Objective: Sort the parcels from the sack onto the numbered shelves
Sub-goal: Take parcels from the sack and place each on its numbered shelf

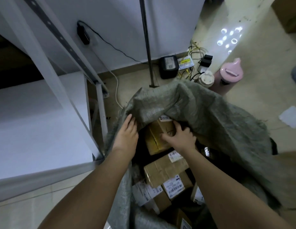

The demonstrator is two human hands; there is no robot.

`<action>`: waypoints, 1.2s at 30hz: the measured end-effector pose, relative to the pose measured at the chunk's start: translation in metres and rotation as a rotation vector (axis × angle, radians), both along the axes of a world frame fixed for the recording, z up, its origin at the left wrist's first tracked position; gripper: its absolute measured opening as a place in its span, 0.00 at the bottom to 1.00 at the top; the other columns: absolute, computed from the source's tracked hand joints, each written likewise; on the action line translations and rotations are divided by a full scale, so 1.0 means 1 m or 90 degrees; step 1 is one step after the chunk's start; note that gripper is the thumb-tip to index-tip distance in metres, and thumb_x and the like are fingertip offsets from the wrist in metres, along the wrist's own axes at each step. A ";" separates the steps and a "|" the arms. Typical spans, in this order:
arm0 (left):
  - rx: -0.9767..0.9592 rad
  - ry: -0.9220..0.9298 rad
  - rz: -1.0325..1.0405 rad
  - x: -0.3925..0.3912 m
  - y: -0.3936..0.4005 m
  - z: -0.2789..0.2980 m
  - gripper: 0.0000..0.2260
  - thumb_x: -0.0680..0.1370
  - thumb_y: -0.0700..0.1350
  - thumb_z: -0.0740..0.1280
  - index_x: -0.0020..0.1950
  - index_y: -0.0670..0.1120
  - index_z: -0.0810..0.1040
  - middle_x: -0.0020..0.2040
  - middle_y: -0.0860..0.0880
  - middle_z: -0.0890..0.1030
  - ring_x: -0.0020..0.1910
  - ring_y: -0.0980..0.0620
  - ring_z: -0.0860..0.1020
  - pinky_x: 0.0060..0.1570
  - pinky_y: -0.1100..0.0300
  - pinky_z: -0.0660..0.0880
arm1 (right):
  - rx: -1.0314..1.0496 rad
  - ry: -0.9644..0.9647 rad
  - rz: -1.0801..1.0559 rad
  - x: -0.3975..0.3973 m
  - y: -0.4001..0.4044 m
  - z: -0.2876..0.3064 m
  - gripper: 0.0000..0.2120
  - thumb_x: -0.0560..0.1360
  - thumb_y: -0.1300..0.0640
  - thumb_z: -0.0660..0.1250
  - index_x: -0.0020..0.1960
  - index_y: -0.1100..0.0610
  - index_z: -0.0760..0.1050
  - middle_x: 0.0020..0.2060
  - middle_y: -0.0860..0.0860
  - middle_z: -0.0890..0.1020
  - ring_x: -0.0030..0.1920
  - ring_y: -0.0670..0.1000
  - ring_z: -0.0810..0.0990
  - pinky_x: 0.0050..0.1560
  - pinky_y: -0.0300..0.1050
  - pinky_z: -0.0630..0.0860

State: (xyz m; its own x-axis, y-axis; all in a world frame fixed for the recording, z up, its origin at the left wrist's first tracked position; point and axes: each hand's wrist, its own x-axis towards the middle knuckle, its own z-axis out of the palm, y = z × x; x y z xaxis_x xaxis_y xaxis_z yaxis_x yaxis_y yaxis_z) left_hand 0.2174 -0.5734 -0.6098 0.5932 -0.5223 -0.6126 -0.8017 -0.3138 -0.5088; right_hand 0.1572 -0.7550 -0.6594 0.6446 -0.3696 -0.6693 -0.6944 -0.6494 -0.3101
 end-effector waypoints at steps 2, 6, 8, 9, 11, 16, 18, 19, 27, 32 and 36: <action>-0.019 0.029 0.038 -0.007 -0.004 0.019 0.28 0.81 0.57 0.51 0.78 0.44 0.55 0.78 0.40 0.51 0.77 0.38 0.44 0.65 0.38 0.25 | -0.003 0.011 -0.013 -0.001 -0.002 0.026 0.39 0.71 0.29 0.59 0.77 0.43 0.52 0.70 0.62 0.62 0.70 0.64 0.62 0.69 0.58 0.57; 0.014 0.051 0.048 -0.022 -0.008 0.053 0.28 0.81 0.57 0.51 0.78 0.45 0.55 0.78 0.41 0.51 0.77 0.38 0.43 0.61 0.36 0.22 | 0.003 0.081 -0.028 -0.001 -0.004 0.079 0.41 0.70 0.26 0.57 0.77 0.44 0.54 0.73 0.61 0.58 0.72 0.65 0.58 0.71 0.59 0.54; 0.022 0.045 0.053 -0.025 -0.009 0.065 0.28 0.81 0.57 0.52 0.78 0.46 0.56 0.78 0.41 0.53 0.77 0.38 0.44 0.62 0.36 0.22 | -0.007 0.115 -0.026 -0.007 -0.002 0.098 0.42 0.70 0.25 0.56 0.77 0.46 0.54 0.74 0.62 0.57 0.72 0.65 0.57 0.71 0.60 0.54; 0.024 0.043 0.058 -0.026 -0.009 0.070 0.28 0.81 0.57 0.52 0.78 0.46 0.56 0.78 0.41 0.54 0.77 0.38 0.45 0.63 0.36 0.23 | -0.014 0.130 -0.026 -0.014 0.000 0.105 0.42 0.70 0.25 0.56 0.77 0.46 0.54 0.74 0.62 0.57 0.73 0.65 0.57 0.71 0.60 0.53; 0.030 0.030 0.058 -0.026 -0.011 0.076 0.28 0.81 0.57 0.52 0.78 0.46 0.56 0.78 0.41 0.55 0.77 0.38 0.46 0.62 0.37 0.23 | -0.024 0.153 -0.030 -0.028 0.002 0.114 0.42 0.70 0.26 0.56 0.77 0.48 0.55 0.74 0.61 0.57 0.73 0.65 0.57 0.71 0.59 0.54; 0.054 -0.009 0.027 -0.028 -0.012 0.084 0.30 0.81 0.57 0.54 0.79 0.46 0.50 0.79 0.40 0.48 0.76 0.35 0.42 0.61 0.35 0.24 | -0.060 0.122 -0.062 -0.069 0.011 0.122 0.40 0.70 0.30 0.58 0.76 0.48 0.56 0.71 0.61 0.61 0.70 0.64 0.60 0.68 0.58 0.58; 0.070 -0.026 0.003 -0.027 -0.011 0.082 0.30 0.81 0.57 0.54 0.79 0.46 0.50 0.79 0.41 0.47 0.76 0.35 0.41 0.63 0.35 0.25 | -0.073 0.105 -0.061 -0.074 0.013 0.121 0.38 0.71 0.30 0.58 0.76 0.46 0.57 0.69 0.60 0.63 0.69 0.64 0.62 0.67 0.58 0.58; 0.077 -0.027 0.001 -0.027 -0.010 0.081 0.30 0.81 0.57 0.53 0.79 0.46 0.49 0.79 0.40 0.47 0.76 0.35 0.41 0.64 0.35 0.26 | -0.067 0.105 -0.058 -0.074 0.012 0.122 0.38 0.71 0.30 0.58 0.75 0.46 0.57 0.69 0.60 0.63 0.68 0.64 0.62 0.67 0.58 0.59; 0.149 -0.067 -0.009 -0.014 0.001 0.071 0.30 0.81 0.59 0.52 0.79 0.45 0.50 0.78 0.39 0.45 0.76 0.36 0.39 0.65 0.33 0.28 | -0.073 0.162 0.092 -0.065 -0.012 0.148 0.38 0.69 0.26 0.57 0.75 0.42 0.60 0.70 0.60 0.63 0.69 0.64 0.62 0.69 0.58 0.60; 0.160 -0.060 0.006 -0.010 0.001 0.073 0.31 0.81 0.58 0.51 0.79 0.45 0.48 0.78 0.39 0.44 0.76 0.36 0.39 0.66 0.34 0.30 | -0.033 0.193 0.093 -0.073 -0.031 0.168 0.38 0.69 0.26 0.58 0.75 0.38 0.57 0.71 0.58 0.63 0.70 0.63 0.63 0.67 0.57 0.60; 0.143 -0.068 -0.005 -0.011 0.000 0.074 0.31 0.81 0.58 0.51 0.79 0.45 0.47 0.78 0.38 0.43 0.76 0.35 0.39 0.66 0.33 0.29 | 0.016 0.169 0.048 -0.080 -0.034 0.182 0.36 0.68 0.25 0.59 0.73 0.35 0.59 0.68 0.56 0.65 0.68 0.61 0.65 0.65 0.55 0.62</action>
State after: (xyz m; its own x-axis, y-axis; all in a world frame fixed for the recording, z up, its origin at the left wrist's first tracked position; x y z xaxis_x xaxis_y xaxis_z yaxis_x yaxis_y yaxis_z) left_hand 0.2069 -0.5738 -0.5357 0.6577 -0.3852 -0.6474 -0.7413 -0.1779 -0.6472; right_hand 0.0777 -0.7889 -0.4769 0.4711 -0.3083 -0.8265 -0.7028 -0.6973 -0.1405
